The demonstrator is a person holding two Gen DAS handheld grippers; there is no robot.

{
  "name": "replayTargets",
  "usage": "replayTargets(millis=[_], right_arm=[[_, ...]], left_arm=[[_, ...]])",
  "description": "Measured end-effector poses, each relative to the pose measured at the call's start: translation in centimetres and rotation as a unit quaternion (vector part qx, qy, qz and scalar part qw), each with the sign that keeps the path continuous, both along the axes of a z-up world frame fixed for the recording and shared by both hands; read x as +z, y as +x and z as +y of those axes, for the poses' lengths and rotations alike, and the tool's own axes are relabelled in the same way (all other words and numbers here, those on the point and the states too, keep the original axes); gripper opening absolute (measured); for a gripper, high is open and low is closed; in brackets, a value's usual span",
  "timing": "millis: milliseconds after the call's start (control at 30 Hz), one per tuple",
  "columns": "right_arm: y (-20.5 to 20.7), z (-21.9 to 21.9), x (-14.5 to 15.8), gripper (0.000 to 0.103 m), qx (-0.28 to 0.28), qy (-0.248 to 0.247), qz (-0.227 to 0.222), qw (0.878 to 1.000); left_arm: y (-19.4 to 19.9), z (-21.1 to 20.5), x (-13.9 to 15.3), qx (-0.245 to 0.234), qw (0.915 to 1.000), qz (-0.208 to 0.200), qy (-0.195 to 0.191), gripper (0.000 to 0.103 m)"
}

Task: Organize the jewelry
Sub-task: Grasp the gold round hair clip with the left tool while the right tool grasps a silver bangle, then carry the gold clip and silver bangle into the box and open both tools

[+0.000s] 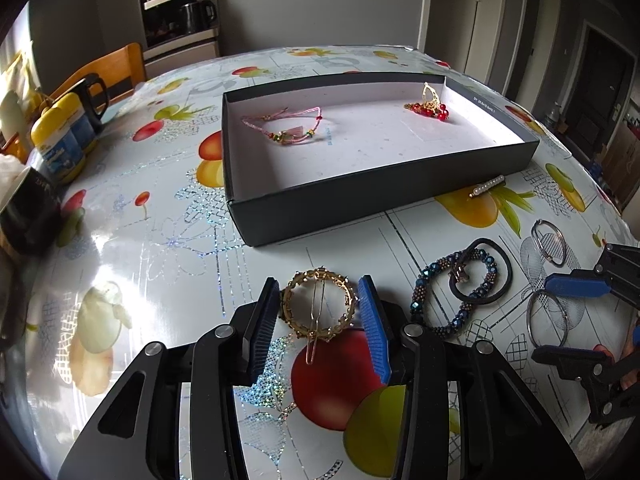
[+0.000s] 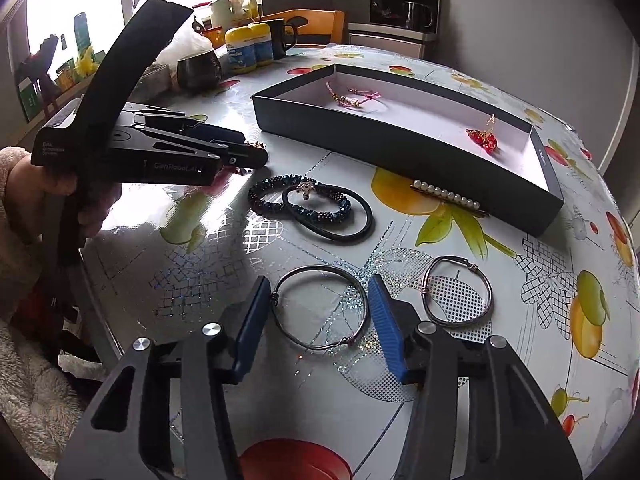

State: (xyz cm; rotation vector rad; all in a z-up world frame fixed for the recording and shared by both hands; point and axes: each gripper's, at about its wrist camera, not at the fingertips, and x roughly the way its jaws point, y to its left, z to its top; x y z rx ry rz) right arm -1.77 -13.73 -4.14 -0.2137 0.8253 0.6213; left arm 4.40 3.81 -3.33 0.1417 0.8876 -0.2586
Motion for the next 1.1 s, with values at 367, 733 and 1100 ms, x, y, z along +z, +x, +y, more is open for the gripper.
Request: replayTargets(millis=[367, 733, 1100], right_arm=[[0.1, -0.7, 1.2, 0.050, -0.004, 0.018, -0.008, 1.000], [1.6, -2.8, 3.1, 0.050, -0.024, 0.039, -0.016, 0.999], [7.0, -4.8, 7.4, 0.050, -0.066, 0.031, -0.071, 0.995]], left_arm=[[0.0, 0.0, 0.1, 0.000, 1.0000, -0.002, -0.002, 0.043], [-2.2, 0.1, 2.7, -0.013, 0.9997, -0.017, -0.015, 0.043], [1.4, -1.4, 6.2, -0.023, 0.9987, -0.040, -0.023, 0.043]])
